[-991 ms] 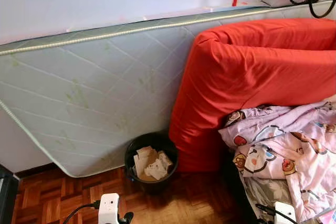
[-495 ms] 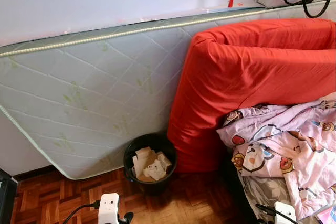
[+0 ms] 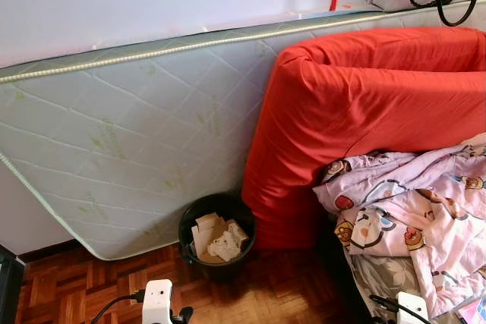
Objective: Clean up the room
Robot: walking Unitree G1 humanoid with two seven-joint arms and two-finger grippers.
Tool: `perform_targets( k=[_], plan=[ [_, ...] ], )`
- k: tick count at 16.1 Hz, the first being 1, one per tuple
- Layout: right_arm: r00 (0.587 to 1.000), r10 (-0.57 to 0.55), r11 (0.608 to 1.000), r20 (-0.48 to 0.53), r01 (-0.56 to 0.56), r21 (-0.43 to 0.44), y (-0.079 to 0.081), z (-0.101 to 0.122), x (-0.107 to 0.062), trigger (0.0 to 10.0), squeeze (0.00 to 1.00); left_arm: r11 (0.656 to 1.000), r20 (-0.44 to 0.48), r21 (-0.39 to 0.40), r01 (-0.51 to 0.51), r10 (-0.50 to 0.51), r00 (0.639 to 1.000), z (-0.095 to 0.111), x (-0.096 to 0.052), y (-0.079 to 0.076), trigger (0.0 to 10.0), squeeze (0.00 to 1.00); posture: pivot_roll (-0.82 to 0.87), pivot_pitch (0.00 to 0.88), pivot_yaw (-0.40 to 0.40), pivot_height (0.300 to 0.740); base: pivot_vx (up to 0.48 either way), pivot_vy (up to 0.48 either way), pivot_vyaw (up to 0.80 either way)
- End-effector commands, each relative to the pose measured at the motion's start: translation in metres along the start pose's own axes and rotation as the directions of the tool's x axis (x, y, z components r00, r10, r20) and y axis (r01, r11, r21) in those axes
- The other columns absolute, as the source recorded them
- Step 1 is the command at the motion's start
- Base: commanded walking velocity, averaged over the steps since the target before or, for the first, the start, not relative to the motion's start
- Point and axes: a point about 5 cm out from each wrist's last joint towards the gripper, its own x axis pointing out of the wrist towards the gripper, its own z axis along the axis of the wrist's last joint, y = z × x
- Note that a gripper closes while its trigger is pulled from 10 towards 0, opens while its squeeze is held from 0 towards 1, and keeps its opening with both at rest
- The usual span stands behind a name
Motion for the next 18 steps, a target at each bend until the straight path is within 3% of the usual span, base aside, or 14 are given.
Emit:
perform_targets(
  k=[1, 18],
  plan=[
    [0.981, 0.137, 0.990, -0.136, -0.141, -0.022, 0.0341, -0.0455, -0.0051, 10.0, 0.00, 0.990, -0.115, 0.000, -0.143, 0.142, 0.983, -0.0319, -0.0235, 0.0647, 10.0, 0.00, 0.06, 0.000, 0.021, 0.740, 0.000, 0.000, 0.00],
    [0.981, 0.143, 0.984, -0.128, -0.155, -0.088, 0.0323, -0.0431, -0.0051, 10.0, 0.00, 0.993, -0.102, -0.011, -0.122, 0.120, 0.988, -0.0318, -0.0235, 0.0630, 10.0, 0.00, 0.07, 0.000, -0.009, 0.740, 0.000, 0.000, 0.00]
  ],
)
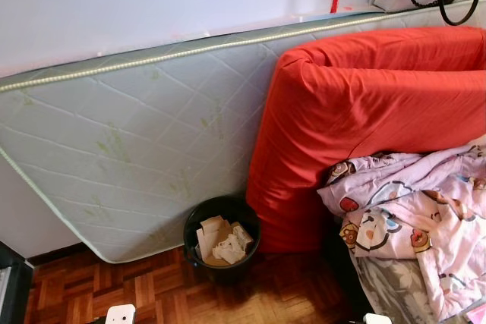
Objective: Clean up the room
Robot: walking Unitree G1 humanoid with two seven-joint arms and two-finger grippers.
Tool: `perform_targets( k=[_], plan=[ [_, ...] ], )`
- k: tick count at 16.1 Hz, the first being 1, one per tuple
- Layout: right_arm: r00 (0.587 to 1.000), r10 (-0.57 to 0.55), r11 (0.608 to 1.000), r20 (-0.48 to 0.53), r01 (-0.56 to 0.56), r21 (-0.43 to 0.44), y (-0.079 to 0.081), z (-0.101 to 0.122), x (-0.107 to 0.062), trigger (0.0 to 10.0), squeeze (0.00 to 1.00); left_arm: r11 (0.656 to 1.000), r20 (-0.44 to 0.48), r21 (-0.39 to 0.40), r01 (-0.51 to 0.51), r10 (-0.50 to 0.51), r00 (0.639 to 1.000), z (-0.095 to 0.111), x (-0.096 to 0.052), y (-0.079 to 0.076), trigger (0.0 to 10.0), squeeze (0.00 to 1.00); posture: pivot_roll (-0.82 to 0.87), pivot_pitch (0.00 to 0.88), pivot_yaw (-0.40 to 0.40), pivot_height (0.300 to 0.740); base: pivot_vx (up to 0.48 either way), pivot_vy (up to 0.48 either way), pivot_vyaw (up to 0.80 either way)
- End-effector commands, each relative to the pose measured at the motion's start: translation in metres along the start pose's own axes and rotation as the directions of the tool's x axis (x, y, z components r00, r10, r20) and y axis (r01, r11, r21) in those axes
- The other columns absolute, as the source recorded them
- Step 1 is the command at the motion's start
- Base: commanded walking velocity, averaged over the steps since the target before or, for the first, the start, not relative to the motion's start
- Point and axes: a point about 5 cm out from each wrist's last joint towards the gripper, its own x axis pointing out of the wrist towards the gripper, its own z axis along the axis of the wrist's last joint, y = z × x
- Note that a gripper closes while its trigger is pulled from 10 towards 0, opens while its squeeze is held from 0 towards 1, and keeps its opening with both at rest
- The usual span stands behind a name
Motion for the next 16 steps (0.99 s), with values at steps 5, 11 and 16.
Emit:
perform_targets(
  k=[5, 11, 16],
  plan=[
    [0.997, -0.033, 0.999, 0.070, 0.032, 0.016, -0.0067, 0.0076, -0.0016, 10.0, 0.00, 0.999, -0.002, 0.011, 0.036, -0.036, 0.999, -0.0010, 0.0004, -0.0050, 10.0, 0.00, 0.07, 0.000, -0.031, 0.740, 0.000, 0.000, 0.00],
    [0.998, -0.029, 0.999, 0.060, 0.026, 0.038, -0.0050, 0.0066, -0.0010, 10.0, 0.00, 0.999, 0.000, 0.011, 0.030, -0.030, 1.000, 0.0002, 0.0005, -0.0038, 10.0, 0.00, 0.07, 0.000, -0.025, 0.740, 0.000, 0.000, -0.13],
    [0.999, -0.022, 0.999, 0.045, 0.021, 0.024, -0.0042, 0.0060, -0.0006, 10.0, 0.00, 0.999, 0.000, 0.013, 0.029, -0.029, 1.000, 0.0008, 0.0005, -0.0031, 10.0, 0.00, 0.07, 0.000, -0.022, 0.740, 0.000, 0.000, -0.76]
  ],
)
